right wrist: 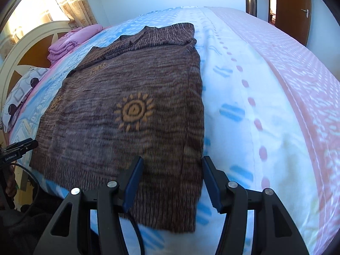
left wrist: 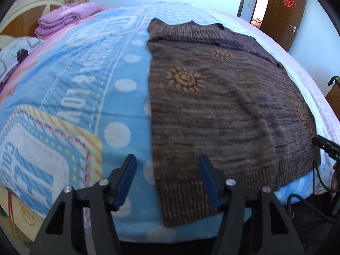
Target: Fold small clothes
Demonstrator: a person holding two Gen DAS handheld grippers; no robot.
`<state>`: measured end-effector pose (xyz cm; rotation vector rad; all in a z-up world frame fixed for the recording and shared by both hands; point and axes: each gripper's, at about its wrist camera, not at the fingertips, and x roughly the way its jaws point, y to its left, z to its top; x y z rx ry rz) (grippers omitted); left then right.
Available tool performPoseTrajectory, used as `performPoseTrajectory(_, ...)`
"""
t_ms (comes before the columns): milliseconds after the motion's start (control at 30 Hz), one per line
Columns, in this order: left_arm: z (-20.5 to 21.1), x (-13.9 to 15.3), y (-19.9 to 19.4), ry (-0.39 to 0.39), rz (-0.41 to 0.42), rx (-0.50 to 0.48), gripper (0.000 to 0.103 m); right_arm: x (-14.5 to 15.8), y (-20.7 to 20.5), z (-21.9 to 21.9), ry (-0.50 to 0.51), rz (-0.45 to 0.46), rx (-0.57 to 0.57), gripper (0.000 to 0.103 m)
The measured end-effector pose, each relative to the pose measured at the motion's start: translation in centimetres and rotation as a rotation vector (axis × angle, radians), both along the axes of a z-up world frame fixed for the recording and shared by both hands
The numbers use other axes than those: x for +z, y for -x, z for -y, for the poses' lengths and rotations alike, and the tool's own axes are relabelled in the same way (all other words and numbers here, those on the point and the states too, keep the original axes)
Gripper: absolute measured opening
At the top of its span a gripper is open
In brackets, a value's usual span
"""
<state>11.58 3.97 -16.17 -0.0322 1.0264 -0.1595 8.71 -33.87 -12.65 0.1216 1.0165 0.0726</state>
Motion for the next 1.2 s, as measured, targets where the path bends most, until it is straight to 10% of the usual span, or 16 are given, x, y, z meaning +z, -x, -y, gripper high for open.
performPoseTrajectory(667,0.4,-1.1,3.0,0.028,-0.058,0.012,0.032,-0.8,4.5,0.2,-0.054,-0.003,0.018,0.056)
performPoseTrajectory(767,0.7,-0.8,3.1,0.062,-0.06,-0.027,0.011,-0.7,4.5,0.3,-0.067,0.001,0.023,0.048)
performPoseTrajectory(1000,0.2,1.1,3.0,0.114,0.008,-0.044,0.008,-0.5,4.5,2.1,-0.193,0.012,-0.005,0.007)
performPoseTrajectory(1200,-0.8,3.7,3.1,0.163,0.102,-0.054,0.008,1.9,5.2,2.6,-0.248,0.126,-0.01,0.006)
